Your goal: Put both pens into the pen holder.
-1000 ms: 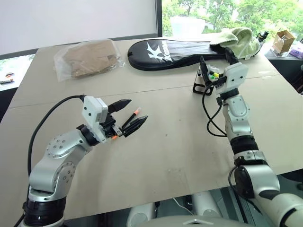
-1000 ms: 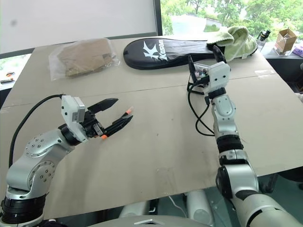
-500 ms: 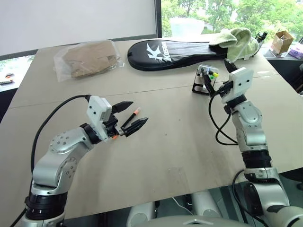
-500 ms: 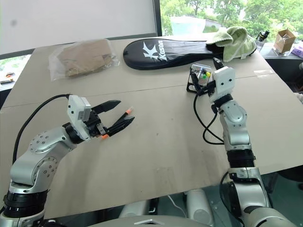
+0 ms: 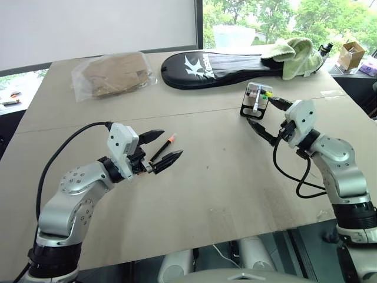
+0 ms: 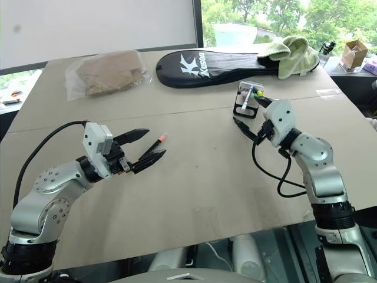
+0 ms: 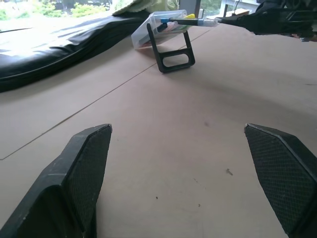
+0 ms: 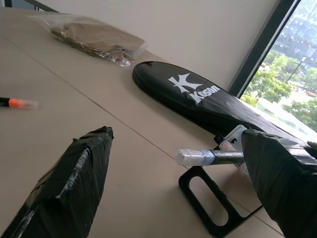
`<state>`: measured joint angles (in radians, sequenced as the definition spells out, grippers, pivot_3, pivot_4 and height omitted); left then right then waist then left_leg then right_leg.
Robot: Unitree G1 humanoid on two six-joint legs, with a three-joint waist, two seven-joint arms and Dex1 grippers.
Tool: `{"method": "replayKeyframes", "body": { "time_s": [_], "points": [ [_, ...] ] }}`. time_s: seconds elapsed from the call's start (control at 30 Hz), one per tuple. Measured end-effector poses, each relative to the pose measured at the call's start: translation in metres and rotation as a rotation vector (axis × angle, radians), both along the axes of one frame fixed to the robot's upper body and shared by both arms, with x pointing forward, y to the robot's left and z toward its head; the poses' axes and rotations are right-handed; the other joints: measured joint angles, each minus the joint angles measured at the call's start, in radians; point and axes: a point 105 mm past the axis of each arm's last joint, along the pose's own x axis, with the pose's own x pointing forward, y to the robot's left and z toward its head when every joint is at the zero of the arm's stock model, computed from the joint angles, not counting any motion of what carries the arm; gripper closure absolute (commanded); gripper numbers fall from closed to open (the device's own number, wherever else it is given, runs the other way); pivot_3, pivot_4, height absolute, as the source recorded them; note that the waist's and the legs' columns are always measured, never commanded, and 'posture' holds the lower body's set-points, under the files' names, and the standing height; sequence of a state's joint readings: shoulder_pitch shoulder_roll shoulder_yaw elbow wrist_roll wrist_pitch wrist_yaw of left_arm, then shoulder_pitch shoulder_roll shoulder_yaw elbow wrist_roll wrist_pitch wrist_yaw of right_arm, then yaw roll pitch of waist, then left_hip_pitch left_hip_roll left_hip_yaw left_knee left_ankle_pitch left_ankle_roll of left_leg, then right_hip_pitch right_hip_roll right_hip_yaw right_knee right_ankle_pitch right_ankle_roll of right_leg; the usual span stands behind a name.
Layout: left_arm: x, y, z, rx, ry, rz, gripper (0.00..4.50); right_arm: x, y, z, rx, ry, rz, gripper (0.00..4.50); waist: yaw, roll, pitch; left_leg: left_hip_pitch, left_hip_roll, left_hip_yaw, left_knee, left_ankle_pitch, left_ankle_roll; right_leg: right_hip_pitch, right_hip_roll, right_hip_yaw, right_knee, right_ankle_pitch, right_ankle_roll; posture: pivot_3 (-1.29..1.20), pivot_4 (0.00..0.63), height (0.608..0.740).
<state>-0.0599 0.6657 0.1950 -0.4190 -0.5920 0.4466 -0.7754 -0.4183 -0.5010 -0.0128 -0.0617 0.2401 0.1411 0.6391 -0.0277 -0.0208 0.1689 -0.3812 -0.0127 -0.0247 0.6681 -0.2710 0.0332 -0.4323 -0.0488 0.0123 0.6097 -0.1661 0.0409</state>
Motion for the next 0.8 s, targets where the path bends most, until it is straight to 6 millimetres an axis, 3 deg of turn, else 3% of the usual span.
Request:
{"method": "replayKeyframes", "body": {
  "time_s": [0.47,0.8],
  "points": [
    [-0.020,0.000,0.005,-0.070,-0.011,-0.133,0.00,0.028,-0.011,-0.004,-0.043,0.010,-0.029,0.10,0.011,0.000,0.000,0.000,0.000,0.000,0.000,0.000,0.000,0.000,0.000,0.000,0.000,0.001,0.001,0.00,0.150,0.740],
    [-0.022,-0.003,0.006,-0.067,-0.020,-0.148,0.00,0.060,-0.008,0.011,-0.026,0.047,0.011,0.10,0.008,0.000,0.000,0.000,0.000,0.001,0.000,0.000,0.000,0.000,0.000,0.001,0.000,0.001,0.001,0.00,0.150,0.740]
  ]
}}
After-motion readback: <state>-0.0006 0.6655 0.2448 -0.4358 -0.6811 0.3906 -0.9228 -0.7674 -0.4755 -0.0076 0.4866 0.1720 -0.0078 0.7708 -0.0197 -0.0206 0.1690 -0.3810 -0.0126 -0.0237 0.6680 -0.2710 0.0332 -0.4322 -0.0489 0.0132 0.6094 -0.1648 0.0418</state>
